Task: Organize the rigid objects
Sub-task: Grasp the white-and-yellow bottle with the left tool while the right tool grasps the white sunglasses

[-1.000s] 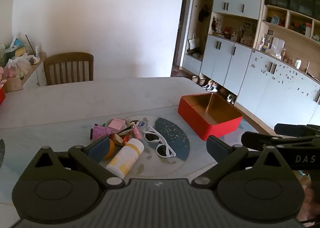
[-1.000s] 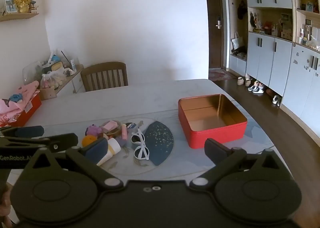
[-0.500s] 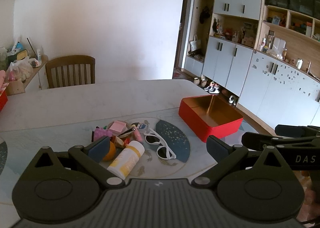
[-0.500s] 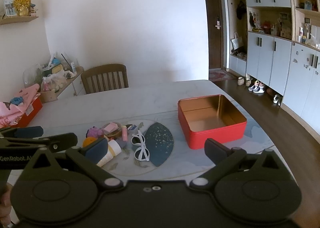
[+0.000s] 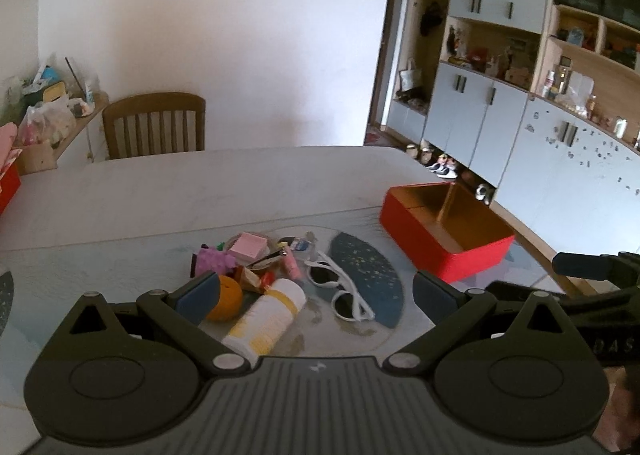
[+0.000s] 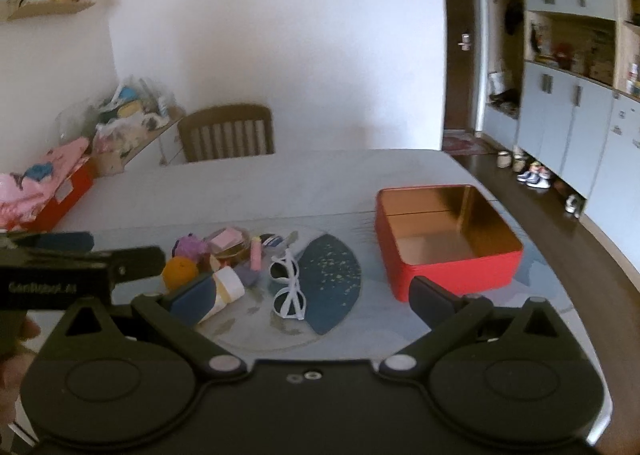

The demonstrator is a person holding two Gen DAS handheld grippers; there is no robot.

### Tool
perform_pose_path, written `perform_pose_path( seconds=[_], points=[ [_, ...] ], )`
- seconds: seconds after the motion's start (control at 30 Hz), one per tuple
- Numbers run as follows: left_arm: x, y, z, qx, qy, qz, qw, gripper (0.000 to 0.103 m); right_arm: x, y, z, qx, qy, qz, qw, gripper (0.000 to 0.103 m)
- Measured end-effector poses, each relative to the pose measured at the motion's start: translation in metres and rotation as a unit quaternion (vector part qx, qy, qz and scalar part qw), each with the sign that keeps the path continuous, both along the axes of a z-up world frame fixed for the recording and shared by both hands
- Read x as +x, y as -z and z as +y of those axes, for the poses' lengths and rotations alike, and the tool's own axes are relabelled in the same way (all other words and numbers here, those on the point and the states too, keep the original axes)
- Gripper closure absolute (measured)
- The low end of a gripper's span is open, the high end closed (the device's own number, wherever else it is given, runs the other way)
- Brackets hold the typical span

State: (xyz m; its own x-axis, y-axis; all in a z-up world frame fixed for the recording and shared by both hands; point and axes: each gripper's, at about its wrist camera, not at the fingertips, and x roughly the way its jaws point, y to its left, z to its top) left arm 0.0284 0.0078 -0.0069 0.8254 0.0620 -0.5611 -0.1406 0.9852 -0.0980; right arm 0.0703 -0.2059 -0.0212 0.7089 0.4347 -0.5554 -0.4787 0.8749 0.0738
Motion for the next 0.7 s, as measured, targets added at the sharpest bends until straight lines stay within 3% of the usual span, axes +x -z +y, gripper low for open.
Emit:
perform_pose_path(
  seconds=[0.23, 0.4, 0.7],
  points=[
    [0.030, 0.030, 0.024, 0.016, -0.047, 0.032, 0.9983, 0.000, 0.046, 0.026, 0.018, -0.018, -0.043, 0.033, 0.998, 0.002],
    [0.044, 0.060, 0.035, 0.019, -0.051, 0.047, 0.9974, 0.000, 0.076, 0.055, 0.029, -0.043, -0.078, 0.058, 0.994, 0.007],
    [0.063, 0.114, 0.043, 0.018, -0.040, 0.099, 0.9942, 0.004, 0.107, 0.103, 0.052, -0.104, -0.180, 0.103, 0.973, 0.024]
  ],
)
